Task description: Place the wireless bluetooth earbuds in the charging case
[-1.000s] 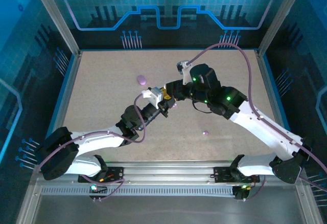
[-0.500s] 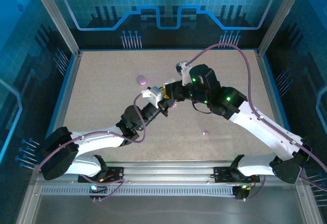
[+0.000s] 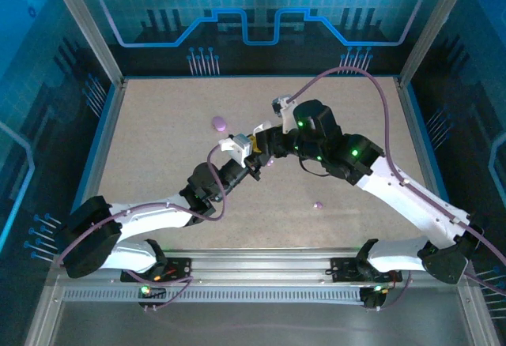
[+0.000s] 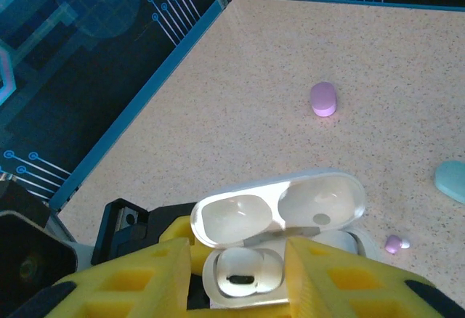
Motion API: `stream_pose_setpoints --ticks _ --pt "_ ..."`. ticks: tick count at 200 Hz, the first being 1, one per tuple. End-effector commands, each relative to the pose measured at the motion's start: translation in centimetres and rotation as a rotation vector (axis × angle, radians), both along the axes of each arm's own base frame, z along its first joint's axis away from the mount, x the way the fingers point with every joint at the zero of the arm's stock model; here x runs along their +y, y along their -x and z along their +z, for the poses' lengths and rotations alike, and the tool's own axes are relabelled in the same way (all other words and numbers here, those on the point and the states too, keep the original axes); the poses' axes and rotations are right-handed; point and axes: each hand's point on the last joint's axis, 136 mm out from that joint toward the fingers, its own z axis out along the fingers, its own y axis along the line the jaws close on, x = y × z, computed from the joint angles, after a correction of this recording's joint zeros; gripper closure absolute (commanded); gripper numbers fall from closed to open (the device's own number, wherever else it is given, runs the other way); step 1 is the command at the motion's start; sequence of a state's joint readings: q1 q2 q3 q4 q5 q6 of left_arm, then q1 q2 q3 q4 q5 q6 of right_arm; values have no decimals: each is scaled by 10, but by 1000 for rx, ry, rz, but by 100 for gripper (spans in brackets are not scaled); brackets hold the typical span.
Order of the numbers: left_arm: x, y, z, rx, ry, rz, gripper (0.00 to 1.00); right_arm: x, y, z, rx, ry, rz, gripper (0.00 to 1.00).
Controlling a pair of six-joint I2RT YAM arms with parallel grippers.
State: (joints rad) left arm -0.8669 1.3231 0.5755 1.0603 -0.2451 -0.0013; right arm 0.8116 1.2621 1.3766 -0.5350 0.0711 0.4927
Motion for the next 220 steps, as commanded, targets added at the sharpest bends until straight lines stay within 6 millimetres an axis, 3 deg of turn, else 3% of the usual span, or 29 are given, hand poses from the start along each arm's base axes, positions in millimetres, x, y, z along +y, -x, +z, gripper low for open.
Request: stream_pose_setpoints --ticks 1,60,80,105,138,220 --pt "5 9 35 -73 91 -18 80 -6 10 20 -32 -8 13 59" --pt "-3 17 17 -57 5 -74 80 -17 13 54 -112 -37 11 53" --pt "-7 21 11 -54 -33 -104 80 -32 8 55 -111 -9 -39 53" --pt "-15 31 9 -81 -98 -167 80 -59 -6 41 -26 22 -135 51" --pt "-21 43 6 -108 -153 -230 79 -76 -17 17 134 12 -151 49" --pt "-27 57 10 -131 -207 -316 78 -48 -21 -21 357 43 2 43"
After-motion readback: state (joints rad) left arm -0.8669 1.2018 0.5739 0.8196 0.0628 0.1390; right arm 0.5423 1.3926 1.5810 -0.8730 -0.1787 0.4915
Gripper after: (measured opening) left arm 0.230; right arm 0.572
